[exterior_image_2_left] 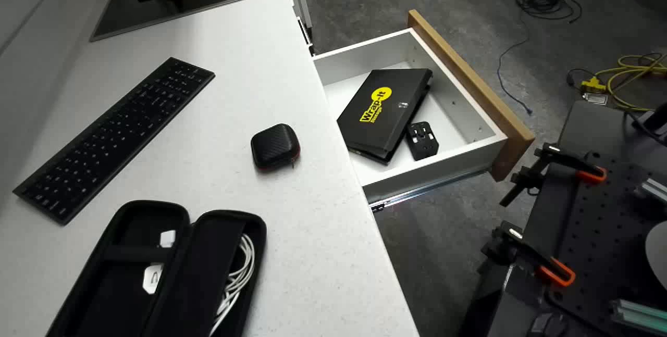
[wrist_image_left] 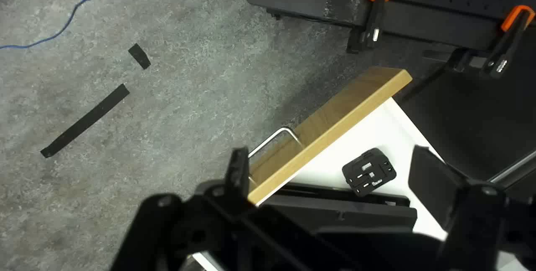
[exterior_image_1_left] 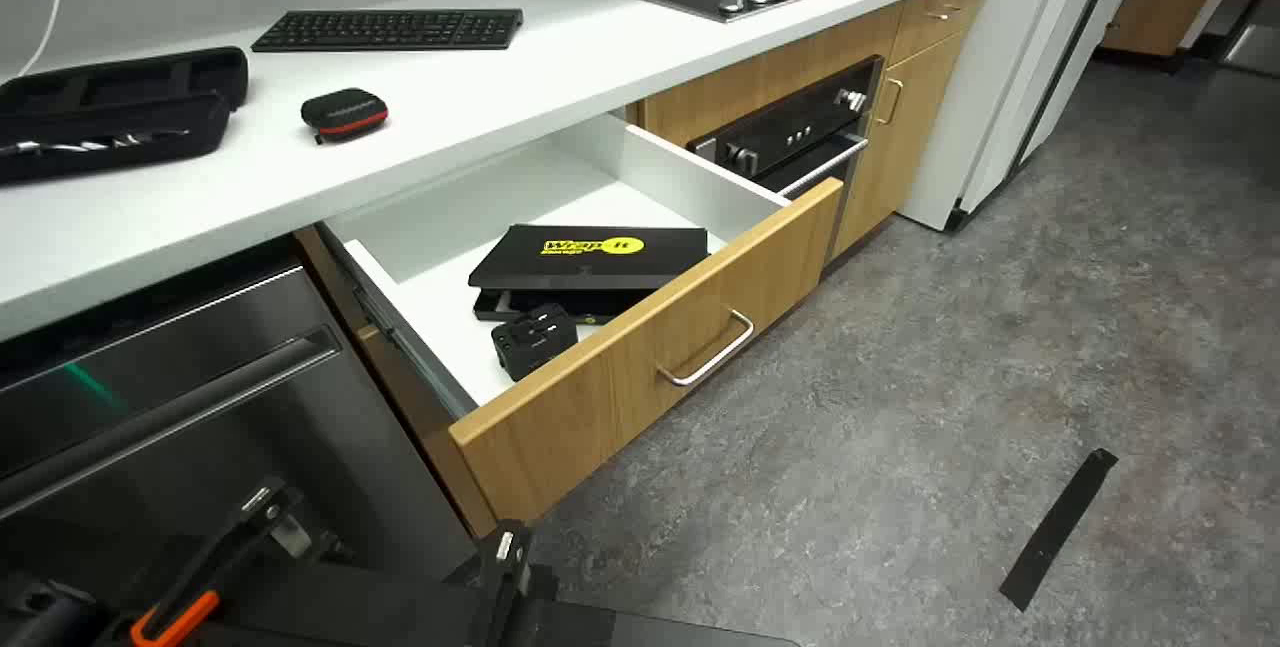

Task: Close the drawer

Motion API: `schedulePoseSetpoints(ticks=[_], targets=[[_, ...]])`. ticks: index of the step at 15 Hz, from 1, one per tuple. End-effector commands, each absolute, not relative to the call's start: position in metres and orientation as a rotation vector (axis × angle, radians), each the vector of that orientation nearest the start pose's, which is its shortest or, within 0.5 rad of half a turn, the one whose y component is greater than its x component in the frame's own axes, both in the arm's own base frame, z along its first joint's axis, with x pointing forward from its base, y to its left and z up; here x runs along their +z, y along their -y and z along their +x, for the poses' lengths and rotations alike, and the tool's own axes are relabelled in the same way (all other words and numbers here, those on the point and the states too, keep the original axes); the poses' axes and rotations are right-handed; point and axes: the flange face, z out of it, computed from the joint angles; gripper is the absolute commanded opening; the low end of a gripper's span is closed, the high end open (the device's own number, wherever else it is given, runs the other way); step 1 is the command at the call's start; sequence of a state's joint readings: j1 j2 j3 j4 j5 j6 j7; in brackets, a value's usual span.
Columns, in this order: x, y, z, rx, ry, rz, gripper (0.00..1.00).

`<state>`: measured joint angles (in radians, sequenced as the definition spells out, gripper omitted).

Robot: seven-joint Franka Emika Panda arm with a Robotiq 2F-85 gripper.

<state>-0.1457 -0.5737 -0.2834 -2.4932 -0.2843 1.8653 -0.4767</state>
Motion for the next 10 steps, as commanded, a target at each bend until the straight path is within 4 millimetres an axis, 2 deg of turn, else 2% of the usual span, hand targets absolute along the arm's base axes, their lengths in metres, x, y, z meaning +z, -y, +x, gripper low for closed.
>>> schedulePoseSetpoints(ticks=[1,4,6,10], targets=[[0.469,0.180,0.329,0.175,0.303,-3.201,1.00],[0.464,0.186,0.335,0.167,0.287,-3.221,1.00],[0.450,0.204,0.346,0.143,0.208,-3.239,1.00],[0.393,0.257,0.371,0.066,-0.007,-3.280,1.00]])
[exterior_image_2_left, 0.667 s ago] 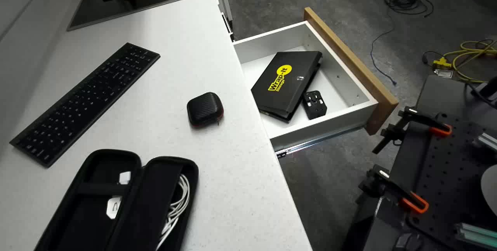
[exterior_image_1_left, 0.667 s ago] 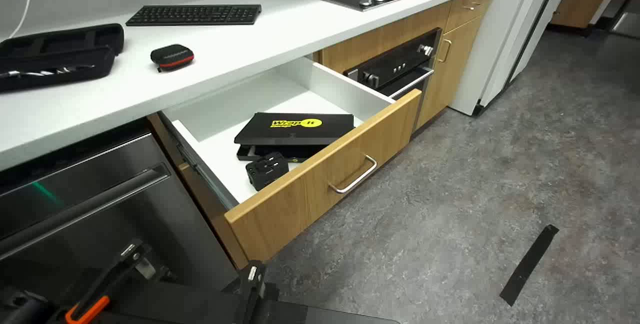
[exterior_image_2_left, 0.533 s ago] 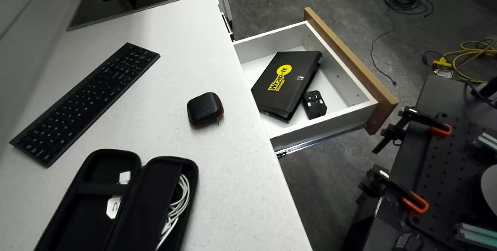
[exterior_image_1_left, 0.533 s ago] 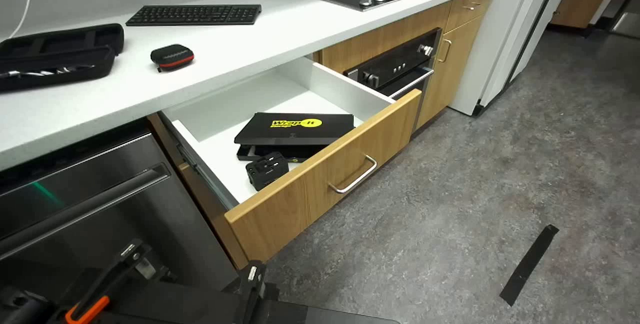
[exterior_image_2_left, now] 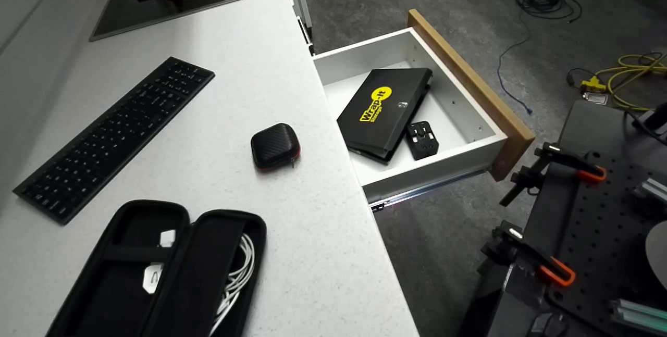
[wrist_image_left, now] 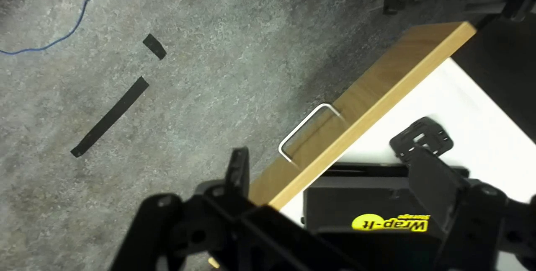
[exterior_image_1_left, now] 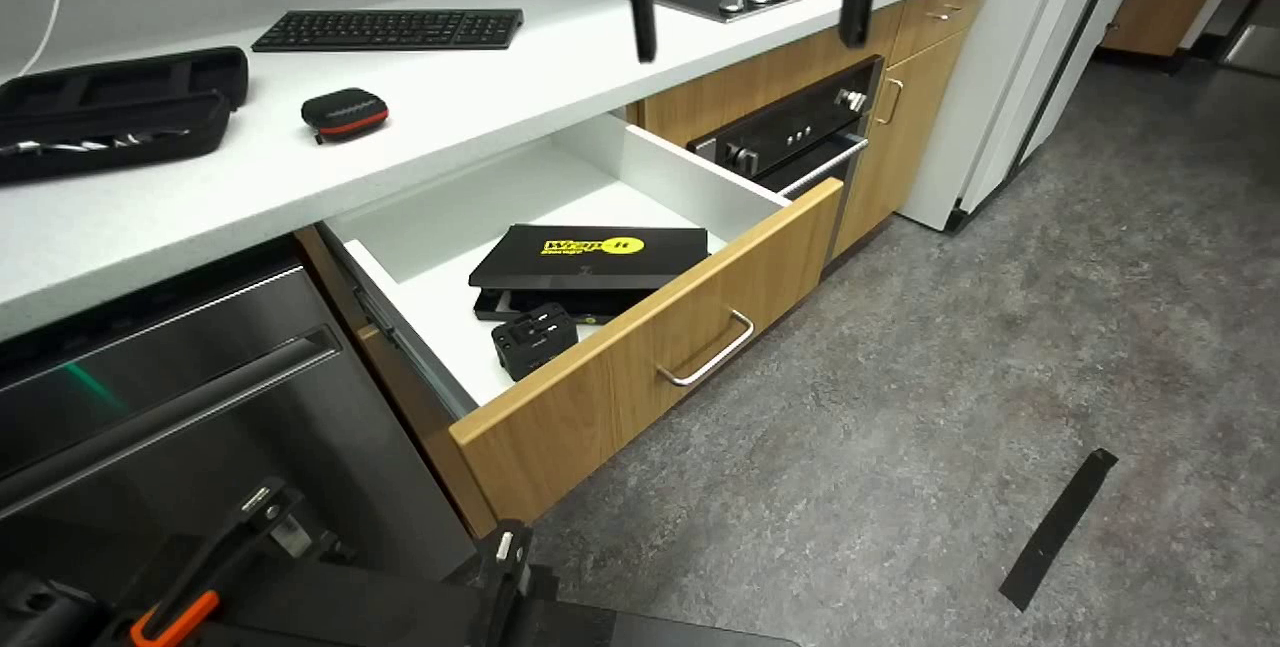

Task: Close the drawer

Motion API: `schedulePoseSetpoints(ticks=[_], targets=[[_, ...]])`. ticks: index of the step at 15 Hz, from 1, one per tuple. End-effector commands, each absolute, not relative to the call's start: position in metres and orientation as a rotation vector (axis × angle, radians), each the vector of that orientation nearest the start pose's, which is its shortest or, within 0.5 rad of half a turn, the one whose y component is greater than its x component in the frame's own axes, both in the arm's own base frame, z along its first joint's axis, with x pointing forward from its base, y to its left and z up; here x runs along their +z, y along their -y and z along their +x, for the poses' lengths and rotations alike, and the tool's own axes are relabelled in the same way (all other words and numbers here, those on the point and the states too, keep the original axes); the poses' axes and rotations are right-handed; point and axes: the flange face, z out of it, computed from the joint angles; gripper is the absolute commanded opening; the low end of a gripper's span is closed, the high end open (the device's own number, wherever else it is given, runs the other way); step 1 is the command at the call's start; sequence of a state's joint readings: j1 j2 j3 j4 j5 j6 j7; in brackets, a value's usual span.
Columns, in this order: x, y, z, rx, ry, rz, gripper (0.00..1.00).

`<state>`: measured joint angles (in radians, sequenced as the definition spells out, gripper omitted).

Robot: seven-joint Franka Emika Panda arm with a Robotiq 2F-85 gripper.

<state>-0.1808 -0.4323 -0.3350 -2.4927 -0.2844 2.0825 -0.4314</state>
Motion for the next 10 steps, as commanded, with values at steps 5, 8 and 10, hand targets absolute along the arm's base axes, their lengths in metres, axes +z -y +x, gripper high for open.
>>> schedulePoseSetpoints(ticks=[5,8,10], targets=[[0.314,0.307,0.386,0.061,-0.203,-3.292,1.00],[0.307,0.301,0.378,0.105,-0.177,-3.278,1.00],[0.293,0.304,0.379,0.151,-0.177,-3.273,1.00]])
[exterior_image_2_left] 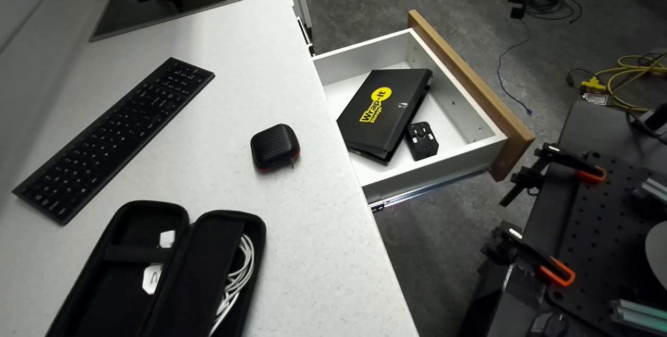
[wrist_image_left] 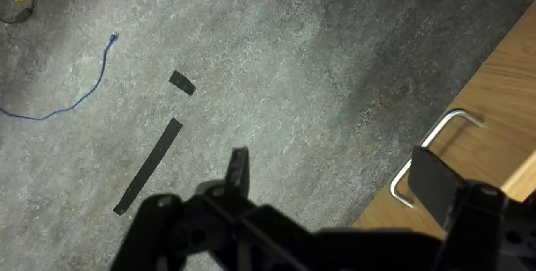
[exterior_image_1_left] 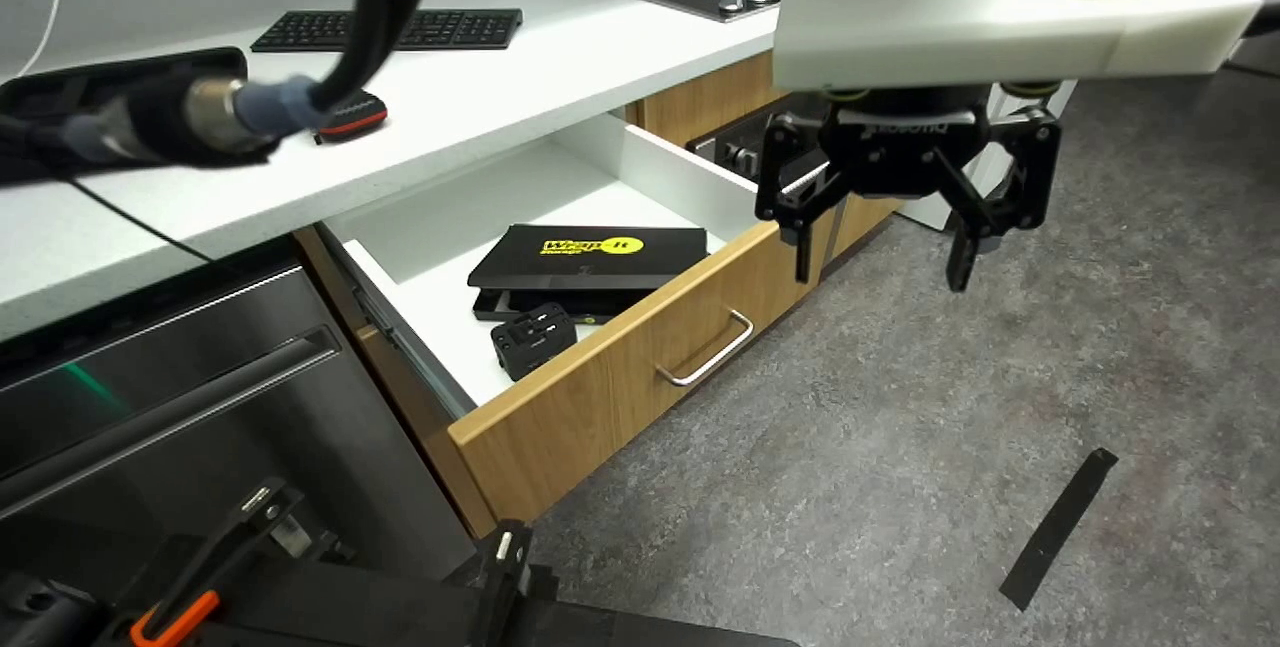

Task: Close the drawer

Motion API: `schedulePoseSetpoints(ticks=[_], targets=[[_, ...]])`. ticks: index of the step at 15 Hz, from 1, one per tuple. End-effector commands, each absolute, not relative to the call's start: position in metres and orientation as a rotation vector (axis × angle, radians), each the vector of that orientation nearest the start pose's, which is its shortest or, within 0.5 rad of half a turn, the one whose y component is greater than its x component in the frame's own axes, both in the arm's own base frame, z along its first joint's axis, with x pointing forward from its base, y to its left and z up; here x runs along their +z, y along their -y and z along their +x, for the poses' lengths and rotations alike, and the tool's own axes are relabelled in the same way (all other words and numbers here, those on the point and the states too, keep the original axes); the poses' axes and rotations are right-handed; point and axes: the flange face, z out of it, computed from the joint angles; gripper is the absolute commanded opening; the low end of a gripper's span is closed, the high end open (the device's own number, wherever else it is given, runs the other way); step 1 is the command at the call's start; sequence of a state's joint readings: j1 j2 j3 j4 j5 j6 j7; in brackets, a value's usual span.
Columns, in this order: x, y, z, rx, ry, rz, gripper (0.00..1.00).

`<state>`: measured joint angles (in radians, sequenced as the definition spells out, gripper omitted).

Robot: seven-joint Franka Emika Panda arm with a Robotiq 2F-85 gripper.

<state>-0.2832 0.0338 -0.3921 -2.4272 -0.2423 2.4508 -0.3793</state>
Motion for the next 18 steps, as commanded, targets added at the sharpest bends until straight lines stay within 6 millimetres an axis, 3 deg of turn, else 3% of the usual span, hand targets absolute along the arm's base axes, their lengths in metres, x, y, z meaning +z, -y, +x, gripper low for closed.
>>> schedulePoseSetpoints(ticks=[1,6,7,14,18], targets=[[0.294,0.303,0.380,0.147,-0.173,-3.273,1.00],[0.301,0.301,0.381,0.122,-0.169,-3.278,1.00],[0.295,0.305,0.383,0.125,-0.188,-3.281,1.00],[0.220,0.355,0.382,0.097,-0.482,-3.260,1.00],[0.170,0.367,0.395,-0.014,-0.629,-3.226,1.00]])
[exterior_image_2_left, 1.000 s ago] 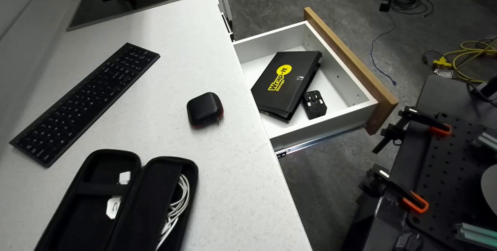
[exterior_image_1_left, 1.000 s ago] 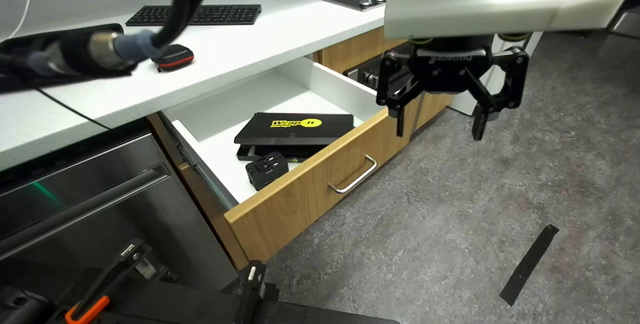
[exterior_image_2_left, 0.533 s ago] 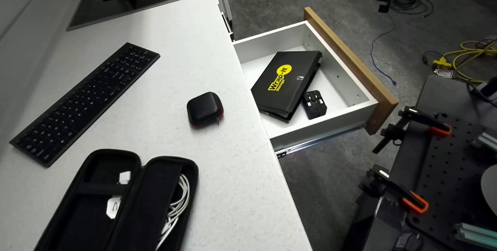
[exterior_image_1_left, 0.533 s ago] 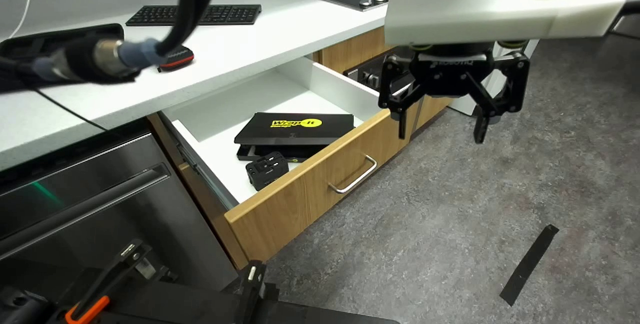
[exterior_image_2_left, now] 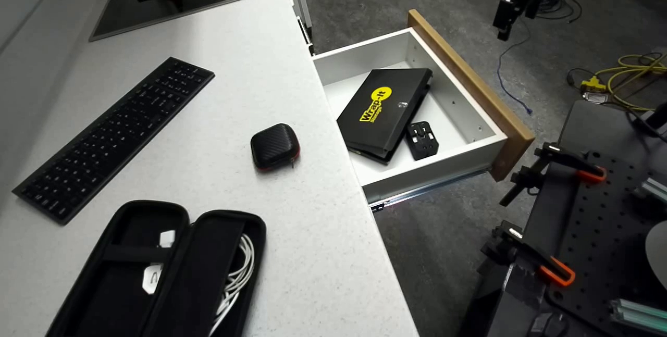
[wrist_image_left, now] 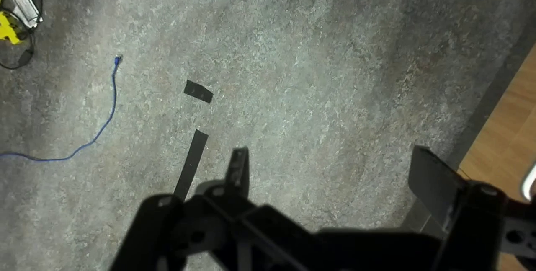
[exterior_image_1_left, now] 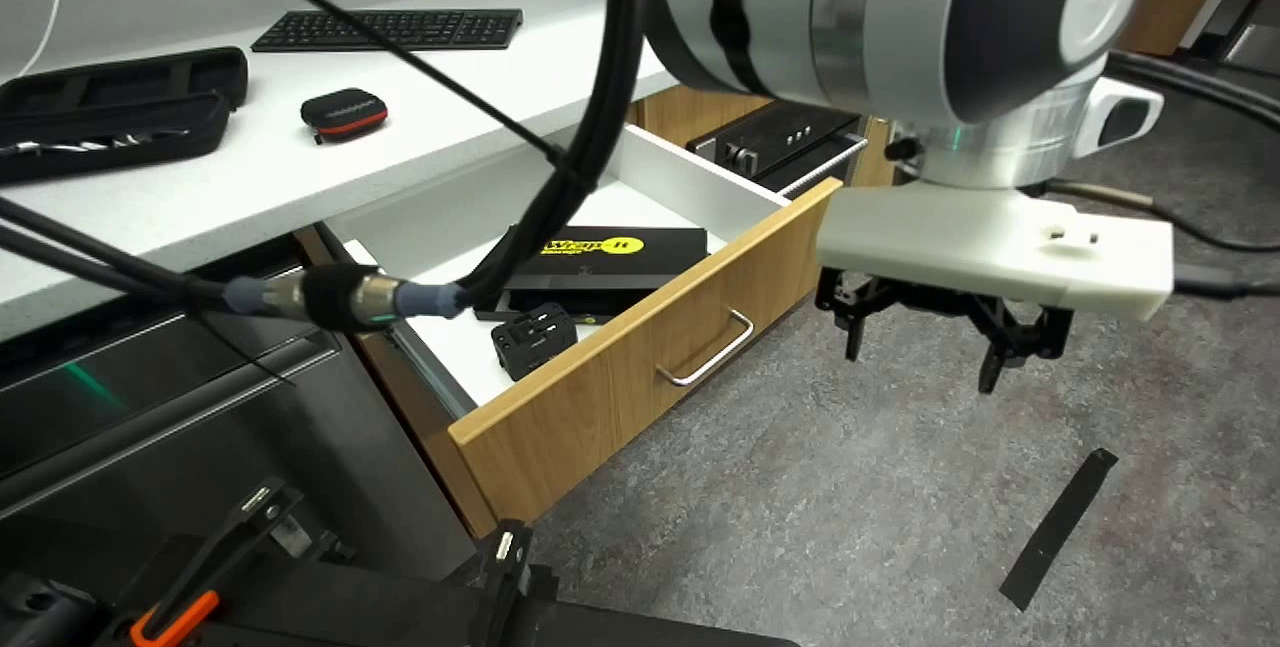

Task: Close the drawer

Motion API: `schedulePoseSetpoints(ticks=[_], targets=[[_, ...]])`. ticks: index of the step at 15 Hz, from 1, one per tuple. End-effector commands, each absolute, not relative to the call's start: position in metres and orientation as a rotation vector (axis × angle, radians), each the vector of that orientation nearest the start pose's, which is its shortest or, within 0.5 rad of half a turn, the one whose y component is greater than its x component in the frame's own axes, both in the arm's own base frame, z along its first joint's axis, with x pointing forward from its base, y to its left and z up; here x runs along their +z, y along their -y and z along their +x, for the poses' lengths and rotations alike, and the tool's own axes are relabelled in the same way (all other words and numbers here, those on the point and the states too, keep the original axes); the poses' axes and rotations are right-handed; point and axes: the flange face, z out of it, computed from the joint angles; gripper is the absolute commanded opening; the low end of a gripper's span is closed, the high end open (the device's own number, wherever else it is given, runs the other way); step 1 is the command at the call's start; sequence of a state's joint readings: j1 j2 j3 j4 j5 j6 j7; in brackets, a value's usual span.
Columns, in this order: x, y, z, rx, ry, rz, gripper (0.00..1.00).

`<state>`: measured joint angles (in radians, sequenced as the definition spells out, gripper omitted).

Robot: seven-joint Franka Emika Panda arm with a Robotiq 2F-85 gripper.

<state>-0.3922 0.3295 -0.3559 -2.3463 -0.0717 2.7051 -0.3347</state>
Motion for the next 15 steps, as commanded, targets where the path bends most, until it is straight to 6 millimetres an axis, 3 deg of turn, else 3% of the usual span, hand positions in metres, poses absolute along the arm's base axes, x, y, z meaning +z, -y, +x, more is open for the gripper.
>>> schedulePoseSetpoints(ticks=[1,5,8,12,15], targets=[[0.159,0.366,0.401,-0.049,-0.645,-3.212,1.00],[0.113,0.357,0.434,-0.100,-0.703,-3.128,1.00],[0.094,0.348,0.453,-0.131,-0.654,-3.098,1.00],[0.092,0.325,0.476,-0.146,-0.555,-3.051,1.00],[0.099,0.309,0.482,-0.182,-0.470,-3.024,1.00]])
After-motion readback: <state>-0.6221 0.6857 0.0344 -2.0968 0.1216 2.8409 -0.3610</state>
